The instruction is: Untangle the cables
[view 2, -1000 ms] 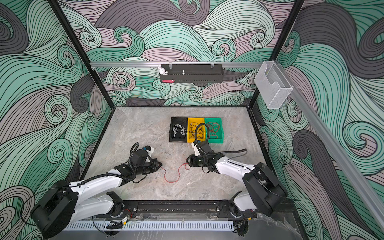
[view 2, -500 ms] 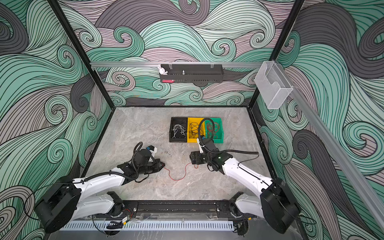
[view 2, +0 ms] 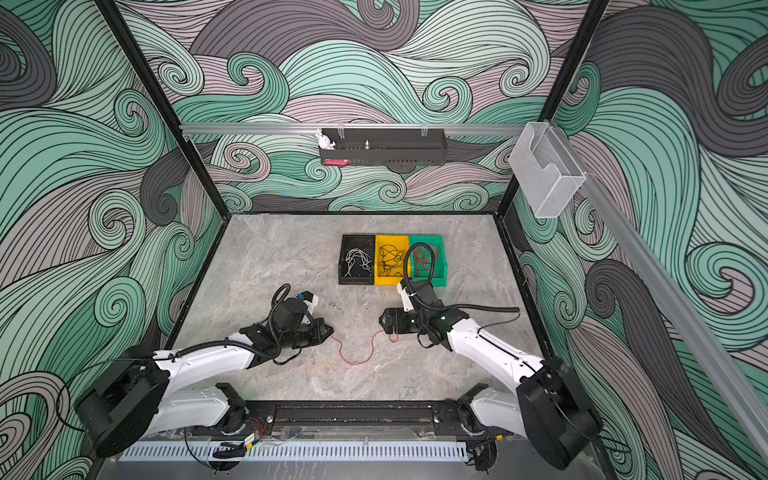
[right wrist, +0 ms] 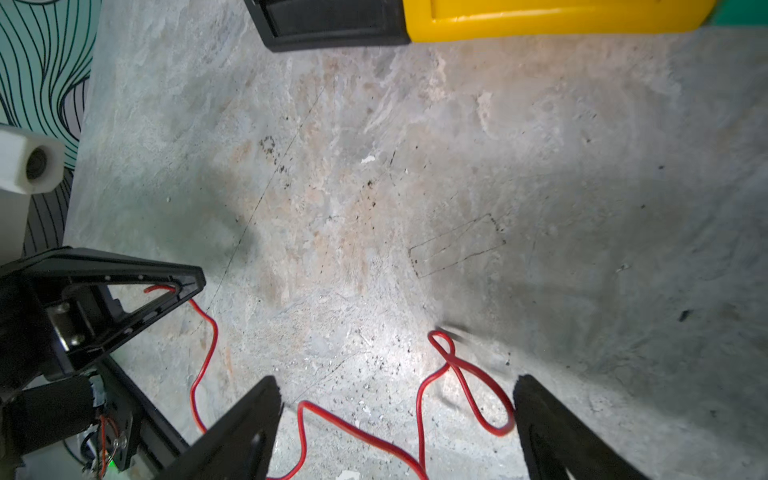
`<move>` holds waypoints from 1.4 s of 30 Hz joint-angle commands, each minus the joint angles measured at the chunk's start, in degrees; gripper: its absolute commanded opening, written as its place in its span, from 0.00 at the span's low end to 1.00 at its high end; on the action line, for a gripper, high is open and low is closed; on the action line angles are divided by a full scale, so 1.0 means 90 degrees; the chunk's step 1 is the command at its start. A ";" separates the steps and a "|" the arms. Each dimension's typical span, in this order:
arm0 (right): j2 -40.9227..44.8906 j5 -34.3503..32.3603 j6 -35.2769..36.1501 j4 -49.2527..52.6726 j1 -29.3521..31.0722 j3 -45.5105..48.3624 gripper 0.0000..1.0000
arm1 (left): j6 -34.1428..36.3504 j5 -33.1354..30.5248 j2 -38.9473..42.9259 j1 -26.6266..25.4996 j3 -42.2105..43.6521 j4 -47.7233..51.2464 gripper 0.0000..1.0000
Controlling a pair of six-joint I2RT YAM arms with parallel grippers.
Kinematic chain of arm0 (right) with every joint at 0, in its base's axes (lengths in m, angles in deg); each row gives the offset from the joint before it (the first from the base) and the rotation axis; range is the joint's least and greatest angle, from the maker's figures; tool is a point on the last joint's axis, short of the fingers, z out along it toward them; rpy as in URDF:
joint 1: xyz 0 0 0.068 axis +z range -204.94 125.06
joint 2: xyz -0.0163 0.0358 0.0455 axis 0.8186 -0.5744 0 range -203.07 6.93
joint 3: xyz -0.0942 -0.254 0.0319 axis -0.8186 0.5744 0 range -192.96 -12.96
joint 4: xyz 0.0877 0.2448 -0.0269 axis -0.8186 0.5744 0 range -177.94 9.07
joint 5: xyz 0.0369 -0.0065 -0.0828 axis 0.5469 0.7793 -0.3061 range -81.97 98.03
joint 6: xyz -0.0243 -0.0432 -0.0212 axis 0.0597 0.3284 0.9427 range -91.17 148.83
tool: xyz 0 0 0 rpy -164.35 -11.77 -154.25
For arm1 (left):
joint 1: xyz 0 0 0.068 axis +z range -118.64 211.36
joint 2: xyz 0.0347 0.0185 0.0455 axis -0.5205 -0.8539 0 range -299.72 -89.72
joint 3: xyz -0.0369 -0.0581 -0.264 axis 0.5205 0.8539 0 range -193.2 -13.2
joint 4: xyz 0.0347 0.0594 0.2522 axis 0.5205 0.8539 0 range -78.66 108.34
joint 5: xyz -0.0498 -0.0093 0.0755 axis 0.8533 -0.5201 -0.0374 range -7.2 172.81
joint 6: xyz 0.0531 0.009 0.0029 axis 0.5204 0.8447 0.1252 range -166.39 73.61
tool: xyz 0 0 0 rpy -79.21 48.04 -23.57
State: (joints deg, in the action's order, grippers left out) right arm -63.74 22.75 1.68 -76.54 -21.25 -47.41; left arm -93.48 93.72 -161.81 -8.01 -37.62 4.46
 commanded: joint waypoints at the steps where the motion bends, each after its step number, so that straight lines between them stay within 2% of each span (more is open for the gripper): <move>1: -0.0285 0.0248 -0.0107 -0.0337 0.0137 0.0143 0.82 | -0.0002 -0.0081 -0.0124 -0.0070 -0.0233 -0.0148 0.00; 12: -0.0913 0.0560 -0.0184 -0.0817 0.0467 0.0181 0.65 | -0.0054 -0.0148 -0.0308 -0.0161 -0.0318 -0.0164 0.00; 19: -0.1132 0.0725 -0.0417 -0.1187 0.0682 0.0190 0.45 | -0.0061 -0.0120 -0.0403 -0.0185 -0.0357 -0.0217 0.00; 24: -0.1414 0.0726 -0.0681 -0.1581 0.0964 0.0195 0.37 | -0.0036 -0.0056 -0.0491 -0.0249 -0.0410 -0.0275 0.00; 28: -0.1389 0.0445 -0.0622 -0.1404 0.1018 0.0100 0.40 | -0.0020 -0.0056 -0.0499 -0.0291 -0.0412 -0.0265 0.00; 33: -0.0715 -0.0609 -0.0126 -0.0308 0.0980 -0.0205 0.57 | -0.0026 -0.0155 -0.0444 -0.0289 -0.0363 -0.0205 0.00; 35: -0.0388 -0.0958 0.0067 0.0139 0.0873 -0.0339 0.61 | -0.0042 -0.0194 -0.0446 -0.0292 -0.0372 -0.0193 0.00; 42: 0.0468 -0.1344 0.0345 0.1128 0.0271 -0.0537 0.76 | -0.0202 -0.0431 -0.0590 -0.0287 -0.0576 0.0099 0.00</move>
State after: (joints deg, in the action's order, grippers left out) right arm -61.47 14.36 2.83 -73.15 -17.40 -51.52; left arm -94.20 91.86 -166.25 -10.42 -39.85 3.74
